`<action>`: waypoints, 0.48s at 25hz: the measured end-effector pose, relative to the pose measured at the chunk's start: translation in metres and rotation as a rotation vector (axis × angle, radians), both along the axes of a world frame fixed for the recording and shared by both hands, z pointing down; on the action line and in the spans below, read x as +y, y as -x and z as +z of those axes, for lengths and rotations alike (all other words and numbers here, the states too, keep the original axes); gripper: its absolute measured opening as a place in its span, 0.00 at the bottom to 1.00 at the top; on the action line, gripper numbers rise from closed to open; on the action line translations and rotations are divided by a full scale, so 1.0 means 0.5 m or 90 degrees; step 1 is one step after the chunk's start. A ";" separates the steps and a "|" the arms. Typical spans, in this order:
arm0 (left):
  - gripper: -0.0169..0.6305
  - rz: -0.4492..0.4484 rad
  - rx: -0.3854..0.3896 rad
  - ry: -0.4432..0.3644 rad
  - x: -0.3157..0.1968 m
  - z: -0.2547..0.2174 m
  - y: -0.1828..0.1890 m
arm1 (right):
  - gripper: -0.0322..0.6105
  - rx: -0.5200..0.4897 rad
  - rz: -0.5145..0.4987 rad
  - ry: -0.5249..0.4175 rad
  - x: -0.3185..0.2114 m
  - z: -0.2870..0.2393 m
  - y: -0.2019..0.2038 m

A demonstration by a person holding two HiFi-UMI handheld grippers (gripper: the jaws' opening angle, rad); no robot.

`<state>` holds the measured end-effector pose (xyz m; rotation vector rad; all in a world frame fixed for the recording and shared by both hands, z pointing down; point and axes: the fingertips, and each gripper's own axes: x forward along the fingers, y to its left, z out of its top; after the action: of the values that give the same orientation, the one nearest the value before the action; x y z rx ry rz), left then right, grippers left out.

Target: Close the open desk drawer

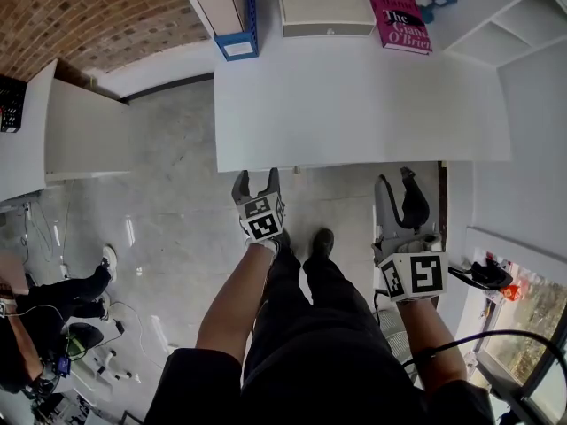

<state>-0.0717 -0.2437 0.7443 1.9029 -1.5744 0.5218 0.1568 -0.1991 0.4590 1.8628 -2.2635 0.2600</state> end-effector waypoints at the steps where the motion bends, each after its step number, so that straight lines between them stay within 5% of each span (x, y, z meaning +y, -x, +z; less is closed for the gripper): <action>1: 0.49 0.001 -0.001 0.001 0.000 0.000 0.000 | 0.32 0.000 0.001 -0.001 -0.001 -0.001 0.000; 12: 0.49 0.077 -0.025 0.010 0.087 -0.050 0.000 | 0.32 -0.014 -0.007 -0.033 -0.006 -0.031 0.025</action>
<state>-0.0715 -0.2001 0.7191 1.9957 -1.4820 0.6237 0.1442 -0.2023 0.4436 1.8812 -2.3154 0.2241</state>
